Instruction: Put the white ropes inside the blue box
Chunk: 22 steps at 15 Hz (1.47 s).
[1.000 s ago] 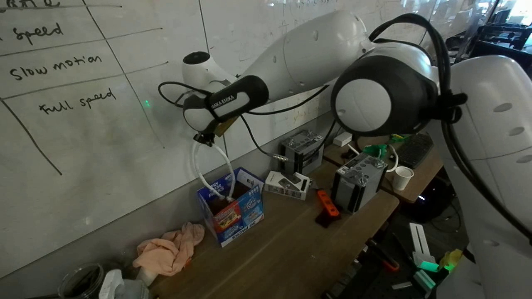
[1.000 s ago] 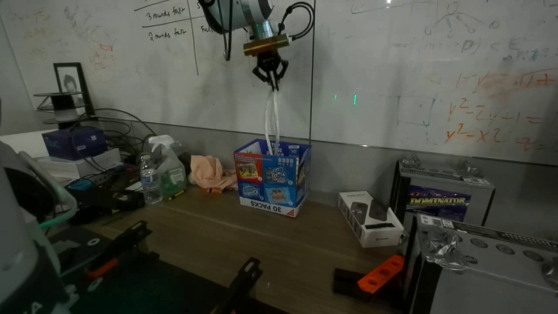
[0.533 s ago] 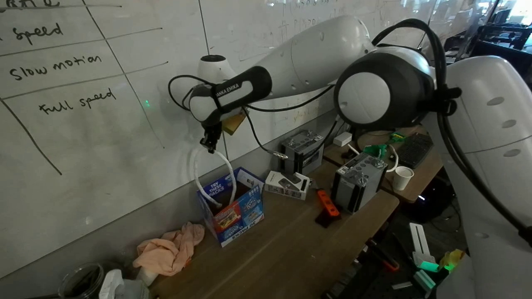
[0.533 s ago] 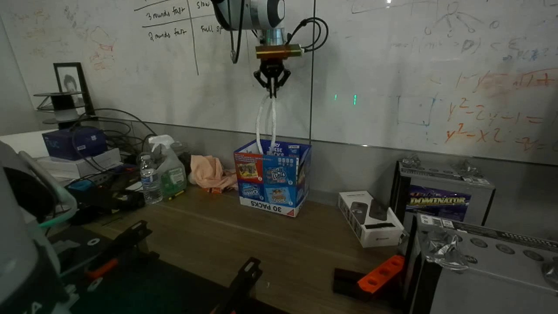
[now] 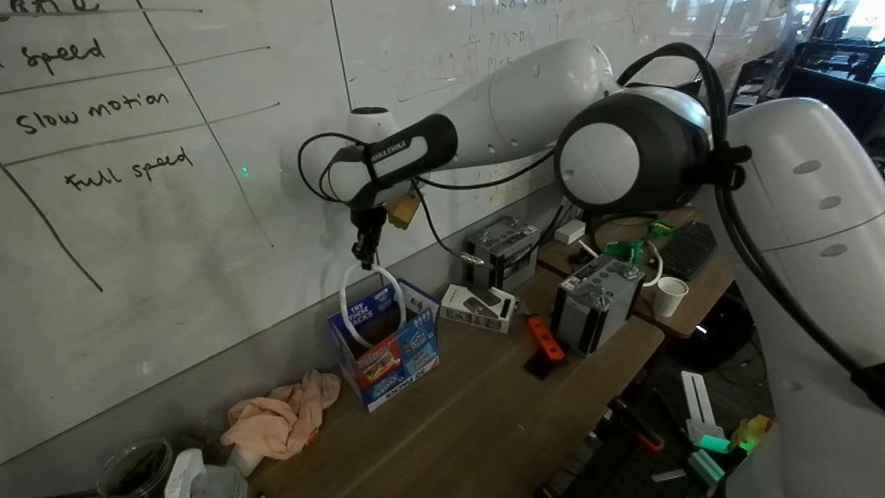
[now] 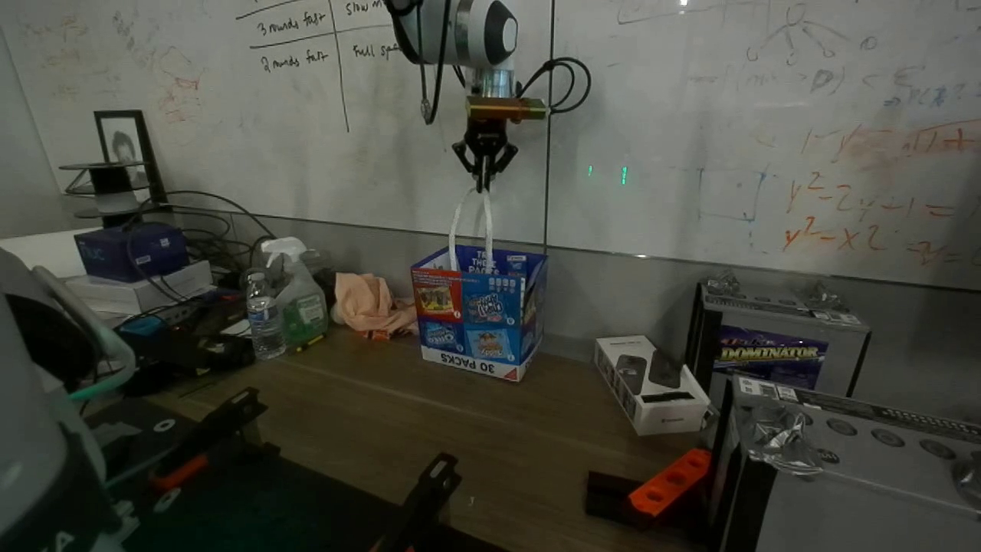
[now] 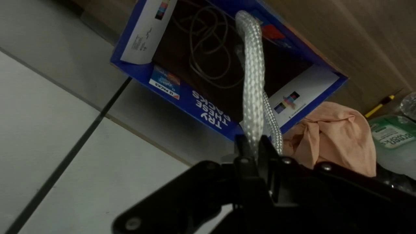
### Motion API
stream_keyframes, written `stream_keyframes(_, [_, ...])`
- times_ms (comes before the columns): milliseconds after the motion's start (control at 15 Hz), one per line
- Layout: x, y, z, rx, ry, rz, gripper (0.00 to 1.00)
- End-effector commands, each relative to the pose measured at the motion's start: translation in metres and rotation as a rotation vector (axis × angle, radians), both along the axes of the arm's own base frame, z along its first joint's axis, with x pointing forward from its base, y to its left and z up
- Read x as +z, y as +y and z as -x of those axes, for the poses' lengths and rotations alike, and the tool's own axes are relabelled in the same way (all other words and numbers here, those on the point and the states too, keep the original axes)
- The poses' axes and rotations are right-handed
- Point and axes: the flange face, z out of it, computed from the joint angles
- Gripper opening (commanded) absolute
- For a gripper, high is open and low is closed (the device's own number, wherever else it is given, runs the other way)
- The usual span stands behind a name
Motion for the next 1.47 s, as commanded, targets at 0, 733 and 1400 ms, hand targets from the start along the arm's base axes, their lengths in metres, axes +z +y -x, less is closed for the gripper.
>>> stream_keyframes(0, [-0.001, -0.003, -0.007, 0.014, 0.028, -0.026, 0.36])
stream_keyframes(733, [0.053, -0.048, 0.051, -0.216, 0.220, 0.102, 1.00])
stream_keyframes(1400, [0.144, -0.084, 0.196, -0.357, 0.281, 0.147, 1.00])
